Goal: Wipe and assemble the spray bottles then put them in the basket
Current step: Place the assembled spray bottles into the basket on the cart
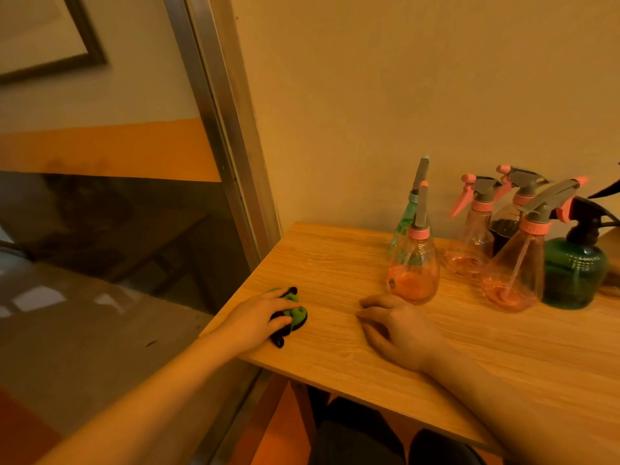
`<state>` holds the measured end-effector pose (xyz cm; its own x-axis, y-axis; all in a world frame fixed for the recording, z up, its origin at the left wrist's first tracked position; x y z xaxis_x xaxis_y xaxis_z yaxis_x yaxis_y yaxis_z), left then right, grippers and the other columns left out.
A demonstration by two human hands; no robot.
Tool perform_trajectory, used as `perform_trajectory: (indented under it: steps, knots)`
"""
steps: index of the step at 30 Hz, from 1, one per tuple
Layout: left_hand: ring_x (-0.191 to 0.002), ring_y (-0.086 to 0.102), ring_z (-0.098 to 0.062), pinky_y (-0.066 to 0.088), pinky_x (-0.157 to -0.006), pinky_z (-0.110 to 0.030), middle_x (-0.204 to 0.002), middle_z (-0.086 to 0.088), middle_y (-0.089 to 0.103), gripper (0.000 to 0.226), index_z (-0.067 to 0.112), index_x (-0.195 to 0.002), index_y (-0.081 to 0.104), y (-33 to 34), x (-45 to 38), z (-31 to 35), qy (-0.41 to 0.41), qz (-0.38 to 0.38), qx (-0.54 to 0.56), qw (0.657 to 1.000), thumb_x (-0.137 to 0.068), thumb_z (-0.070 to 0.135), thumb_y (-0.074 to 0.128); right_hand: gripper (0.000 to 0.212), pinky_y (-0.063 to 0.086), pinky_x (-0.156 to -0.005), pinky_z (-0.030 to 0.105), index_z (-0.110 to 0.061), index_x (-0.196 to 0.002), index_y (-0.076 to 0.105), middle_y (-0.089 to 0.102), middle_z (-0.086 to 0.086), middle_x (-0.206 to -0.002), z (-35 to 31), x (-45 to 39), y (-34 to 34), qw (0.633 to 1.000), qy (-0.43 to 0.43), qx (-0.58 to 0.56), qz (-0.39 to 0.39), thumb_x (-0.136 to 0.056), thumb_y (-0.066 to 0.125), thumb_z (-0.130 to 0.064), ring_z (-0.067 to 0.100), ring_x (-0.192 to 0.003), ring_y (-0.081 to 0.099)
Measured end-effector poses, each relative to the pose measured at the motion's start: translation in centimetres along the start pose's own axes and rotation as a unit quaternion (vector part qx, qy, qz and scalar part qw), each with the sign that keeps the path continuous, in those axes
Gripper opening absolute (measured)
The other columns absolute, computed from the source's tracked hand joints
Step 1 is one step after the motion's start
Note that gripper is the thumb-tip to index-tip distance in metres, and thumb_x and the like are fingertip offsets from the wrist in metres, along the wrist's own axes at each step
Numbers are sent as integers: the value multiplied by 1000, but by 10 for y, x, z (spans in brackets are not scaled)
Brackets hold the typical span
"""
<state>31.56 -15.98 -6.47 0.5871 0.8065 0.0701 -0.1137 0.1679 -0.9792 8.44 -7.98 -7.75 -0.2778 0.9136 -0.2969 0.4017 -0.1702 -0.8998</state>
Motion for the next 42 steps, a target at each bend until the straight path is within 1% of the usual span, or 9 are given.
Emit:
perform_trajectory:
  steps: [10, 13, 15, 18, 23, 28, 38, 40, 42]
  knots:
    - [-136, 34, -22, 36, -105, -36, -155, 1, 25, 41, 34, -139, 44, 0, -82, 19, -7, 22, 19, 1000, -98, 31, 47, 32, 53, -80, 29, -19, -111, 66, 64, -2, -112, 11, 25, -26, 996, -25, 18, 86, -92, 47, -36, 14, -98, 61]
    - [-136, 34, -20, 34, -107, -34, -154, 1, 29, 55, 33, -145, 32, 1, -96, 30, -2, 54, 71, 996, -95, 27, 54, 27, 52, -65, 32, -18, -100, 65, 60, -3, -99, 27, 42, -40, 994, -7, 29, 102, -91, 47, -36, 13, -83, 57]
    - [-138, 32, -19, 31, -108, -31, -154, 1, 28, 70, 33, -149, 21, 2, -102, 36, -3, 85, 142, 986, -91, 22, 61, 28, 52, -63, 32, -17, -98, 65, 59, -2, -98, 39, 54, -50, 993, 14, 37, 115, -89, 46, -36, 13, -81, 57]
    - [-138, 33, -20, 32, -110, -32, -153, 0, 30, 75, 27, -150, 19, 5, -116, 48, -7, 109, 184, 977, -89, 21, 63, 31, 53, -68, 28, -18, -98, 67, 60, -3, -98, 58, 66, -62, 990, 50, 57, 121, -86, 46, -37, 13, -85, 58]
    - [-127, 45, -22, 37, -100, -28, -142, -7, 44, 60, 14, -143, 32, 8, -151, 62, -25, 112, 171, 979, -91, 24, 61, 26, 52, -75, 27, -20, -103, 70, 66, -2, -104, 81, 67, -63, 984, 104, 90, 115, -83, 58, -31, 16, -92, 63]
    - [-126, 45, -25, 35, -99, -28, -140, -11, 45, 54, 11, -142, 35, 6, -182, 68, -18, 91, 162, 982, -93, 20, 57, 30, 53, -81, 33, -20, -106, 70, 68, 3, -111, 89, 64, -58, 978, 146, 103, 105, -82, 56, -32, 22, -98, 65]
    - [-129, 41, -27, 35, -105, -36, -142, -10, 45, 53, 14, -142, 36, 10, -206, 65, -30, 85, 145, 985, -94, 25, 56, 31, 49, -82, 28, -22, -106, 70, 66, -4, -108, 93, 63, -54, 980, 157, 88, 87, -86, 51, -36, 15, -99, 60]
    - [-137, 31, -27, 26, -111, -41, -146, -3, 41, 50, 20, -141, 38, 3, -201, 68, -44, 140, 132, 980, -95, 31, 52, 31, 49, -84, 27, -22, -108, 70, 66, -4, -110, 92, 63, -55, 980, 159, 82, 86, -87, 52, -35, 14, -101, 60]
    - [-133, 37, -25, 30, -109, -41, -138, -2, 49, 39, 19, -135, 46, -9, -187, 79, -33, 220, 253, 942, -98, 31, 47, 31, 46, -88, 25, -22, -113, 67, 64, -5, -114, 90, 62, -57, 981, 160, 75, 85, -89, 52, -34, 13, -104, 58]
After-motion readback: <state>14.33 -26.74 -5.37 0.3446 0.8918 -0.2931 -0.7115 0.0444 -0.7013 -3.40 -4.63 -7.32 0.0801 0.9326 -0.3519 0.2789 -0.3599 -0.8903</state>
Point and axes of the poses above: each hand's wrist, its own x-axis away from the middle knuckle, its own y-axis out of the palm, z = x × y, the point moved 5 cm from there along -x, towards the middle knuckle
